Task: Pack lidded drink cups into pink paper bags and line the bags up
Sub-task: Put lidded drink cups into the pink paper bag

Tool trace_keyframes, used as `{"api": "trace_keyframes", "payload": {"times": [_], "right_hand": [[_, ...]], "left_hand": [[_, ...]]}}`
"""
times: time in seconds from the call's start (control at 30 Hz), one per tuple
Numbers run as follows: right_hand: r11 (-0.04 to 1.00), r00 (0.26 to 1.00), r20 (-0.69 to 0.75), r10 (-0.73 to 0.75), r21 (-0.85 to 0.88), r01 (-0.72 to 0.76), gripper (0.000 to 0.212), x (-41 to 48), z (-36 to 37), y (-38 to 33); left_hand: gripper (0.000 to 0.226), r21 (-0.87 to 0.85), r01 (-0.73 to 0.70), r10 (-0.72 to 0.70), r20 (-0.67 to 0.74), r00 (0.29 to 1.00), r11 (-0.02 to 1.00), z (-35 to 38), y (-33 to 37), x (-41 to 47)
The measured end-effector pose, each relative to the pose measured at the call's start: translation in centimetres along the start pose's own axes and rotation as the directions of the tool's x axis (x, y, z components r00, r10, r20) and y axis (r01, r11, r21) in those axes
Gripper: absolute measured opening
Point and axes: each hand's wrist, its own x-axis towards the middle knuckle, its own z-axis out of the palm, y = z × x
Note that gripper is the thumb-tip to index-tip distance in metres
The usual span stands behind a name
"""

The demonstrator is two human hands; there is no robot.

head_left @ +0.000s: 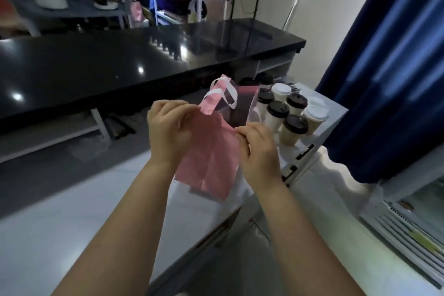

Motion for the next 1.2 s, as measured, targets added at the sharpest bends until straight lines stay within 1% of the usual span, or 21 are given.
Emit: {"api": "trace_keyframes", "payload": {"times": [0.1, 0.2, 0.33, 0.4, 0.5, 0.57, 0.6, 0.67, 0.73, 0.8, 0.9, 0.97, 1.07, 1.1, 1.2], "right_hand": [[0.993, 0.985, 0.168, -0.026, 0.117, 0.006, 0.013, 1.0, 4.0, 0.4], [0.969, 0.954, 0.281, -0.103, 0.245, 0.033, 0.014, 2.4, 7.0, 0.3], [0.916, 0.898, 0.368, -0.242, 0.392, 0.086, 0.034, 4.9, 9.4, 0.6], [0.866, 0.870, 0.359, -0.338, 0.480, 0.139, 0.036, 6.4, 9.9, 1.1], [0.787, 0.866, 0.242, -0.438, 0.569, 0.239, 0.023, 9.2, 10.0, 2.8], [0.779, 0.861, 0.203, -0.467, 0.555, 0.292, 0.015, 11.7, 9.5, 4.7], [0.788, 0.858, 0.206, -0.471, 0.536, 0.304, 0.013, 13.2, 9.1, 5.9], [0.818, 0.857, 0.249, -0.451, 0.499, 0.285, 0.013, 16.2, 8.4, 8.5], [0.857, 0.858, 0.316, -0.405, 0.458, 0.236, 0.016, 18.9, 7.8, 11.5], [0.894, 0.858, 0.372, -0.355, 0.403, 0.195, 0.017, 20.5, 7.4, 14.6], [0.926, 0.844, 0.434, -0.316, 0.337, 0.173, 0.018, 21.5, 7.2, 18.9], [0.940, 0.816, 0.492, -0.304, 0.295, 0.172, 0.024, 21.6, 7.4, 21.2], [0.965, 0.770, 0.585, -0.254, 0.208, 0.160, 0.035, 21.6, 8.5, 24.1], [0.974, 0.740, 0.635, -0.223, 0.164, 0.154, 0.040, 21.4, 9.0, 24.9], [0.983, 0.618, 0.774, -0.140, 0.035, 0.180, 0.058, 20.4, 10.9, 26.9]], "left_hand": [[0.016, 0.069, 0.118, -0.118, 0.000, 0.993, 0.991, -0.1, -3.6, -0.3], [0.021, 0.146, 0.159, -0.162, 0.010, 0.987, 0.976, -0.7, -5.9, -0.5], [0.026, 0.222, 0.203, -0.210, 0.008, 0.978, 0.954, -0.9, -7.1, 0.5], [0.027, 0.217, 0.207, -0.214, 0.009, 0.977, 0.954, -1.0, -6.8, 1.4], [0.029, 0.132, 0.224, -0.225, -0.010, 0.974, 0.966, -0.6, -4.8, 3.9], [0.030, 0.085, 0.239, -0.242, 0.024, 0.970, 0.967, 0.5, -2.8, 6.4], [0.028, 0.109, 0.232, -0.240, 0.066, 0.969, 0.967, 1.4, -1.7, 7.7], [0.024, 0.245, 0.181, -0.230, 0.189, 0.955, 0.952, 3.8, 0.1, 9.8], [0.024, 0.377, 0.128, -0.252, 0.301, 0.920, 0.917, 7.3, 1.6, 11.0], [0.027, 0.456, 0.096, -0.288, 0.373, 0.882, 0.885, 10.8, 2.8, 11.2], [0.031, 0.549, 0.074, -0.362, 0.436, 0.824, 0.832, 15.1, 3.4, 10.7], [0.034, 0.590, 0.080, -0.413, 0.455, 0.789, 0.803, 16.8, 3.3, 10.5], [0.037, 0.641, 0.056, -0.438, 0.456, 0.775, 0.766, 19.0, 2.9, 10.5], [0.037, 0.653, 0.043, -0.444, 0.464, 0.766, 0.756, 19.8, 2.8, 10.4], [0.035, 0.661, 0.012, -0.448, 0.495, 0.744, 0.751, 21.4, 2.5, 10.0]]}}
